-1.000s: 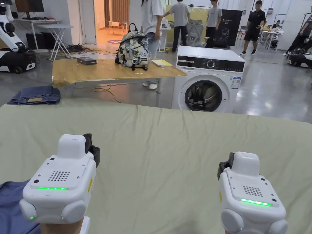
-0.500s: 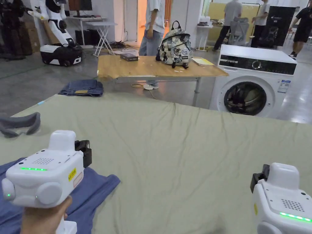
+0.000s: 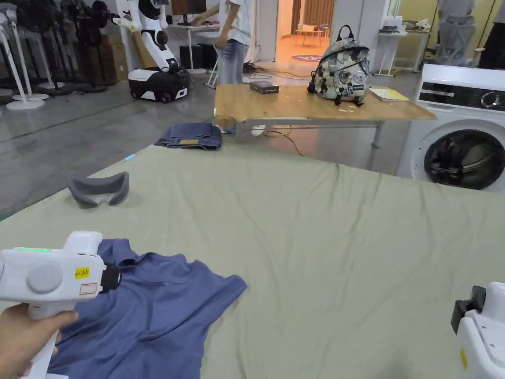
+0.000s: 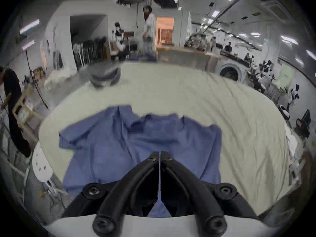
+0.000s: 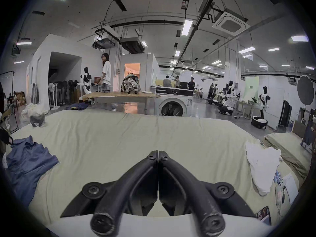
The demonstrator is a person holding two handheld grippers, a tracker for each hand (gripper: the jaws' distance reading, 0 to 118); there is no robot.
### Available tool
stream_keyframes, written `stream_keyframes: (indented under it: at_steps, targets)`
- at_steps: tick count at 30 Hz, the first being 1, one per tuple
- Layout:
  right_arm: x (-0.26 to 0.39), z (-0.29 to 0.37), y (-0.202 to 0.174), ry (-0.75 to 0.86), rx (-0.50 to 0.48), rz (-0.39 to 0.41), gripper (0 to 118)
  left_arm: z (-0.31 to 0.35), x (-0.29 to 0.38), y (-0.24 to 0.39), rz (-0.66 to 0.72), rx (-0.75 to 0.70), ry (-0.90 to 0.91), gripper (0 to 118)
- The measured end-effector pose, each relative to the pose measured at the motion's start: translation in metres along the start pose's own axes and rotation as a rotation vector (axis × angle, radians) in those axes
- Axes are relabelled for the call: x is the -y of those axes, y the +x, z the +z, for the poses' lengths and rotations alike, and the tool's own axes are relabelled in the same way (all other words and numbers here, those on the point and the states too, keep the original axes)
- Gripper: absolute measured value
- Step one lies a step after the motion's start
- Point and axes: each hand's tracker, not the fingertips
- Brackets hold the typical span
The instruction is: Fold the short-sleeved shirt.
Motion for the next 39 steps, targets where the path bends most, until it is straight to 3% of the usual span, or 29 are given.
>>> stream_keyframes:
  at_steps: [3,4,5,7,8,9,10,13,16,19,20,22,23,27,31,37,39]
  targets:
    - [0.004,-0.001,-0.001,-0.010,-0.001,0.004,0,-0.027,0.003,-0.020,0.059,0.036,-0.115,0]
    - [0.005,-0.001,-0.001,-0.014,-0.001,0.003,0,-0.035,0.004,-0.022,0.050,0.016,-0.136,6]
    - [0.005,-0.001,-0.001,-0.019,0.001,0.001,0,-0.043,0.004,-0.024,0.029,-0.012,-0.171,18]
    - [0.007,-0.001,0.000,-0.027,0.000,-0.003,0,-0.048,0.010,-0.012,0.007,-0.042,-0.205,62]
    - [0.008,-0.001,0.000,-0.029,0.003,-0.003,0,-0.054,0.010,-0.013,0.020,-0.027,-0.211,76]
    - [0.009,-0.001,0.001,-0.032,0.006,-0.003,0,-0.057,0.012,-0.014,0.030,-0.022,-0.214,86]
    - [0.009,-0.001,0.001,-0.036,0.007,-0.002,0,-0.063,0.011,-0.019,0.046,-0.019,-0.220,86]
    - [0.012,0.000,0.004,-0.045,0.013,0.003,0,-0.078,0.015,-0.015,0.066,-0.092,-0.248,86]
    - [0.016,0.000,0.006,-0.060,0.020,0.008,0,-0.093,0.024,-0.020,-0.019,-0.126,-0.320,84]
    - [0.019,-0.001,0.008,-0.071,0.028,0.009,0,-0.092,0.031,-0.004,-0.058,-0.153,-0.269,76]
    - [0.020,-0.001,0.009,-0.074,0.031,0.009,0,-0.090,0.031,0.000,-0.065,-0.147,-0.257,65]
    - [0.022,-0.002,0.010,-0.082,0.034,0.002,0,-0.087,0.032,0.009,-0.121,-0.179,-0.219,13]
    - [0.023,-0.003,0.011,-0.087,0.035,-0.001,0,-0.088,0.036,0.011,-0.160,-0.223,-0.213,0]
    - [0.025,-0.004,0.011,-0.097,0.035,-0.005,0,-0.071,0.042,0.013,-0.082,-0.166,-0.199,0]
    - [0.026,-0.003,0.013,-0.094,0.039,-0.010,0,-0.039,0.036,0.016,0.007,-0.095,-0.073,0]
    - [0.023,-0.003,0.018,-0.074,0.048,-0.019,0,0.016,0.013,0.044,0.028,-0.012,0.088,0]
    - [0.022,-0.002,0.021,-0.069,0.052,-0.021,0,0.003,-0.018,0.034,-0.001,0.015,0.141,0]
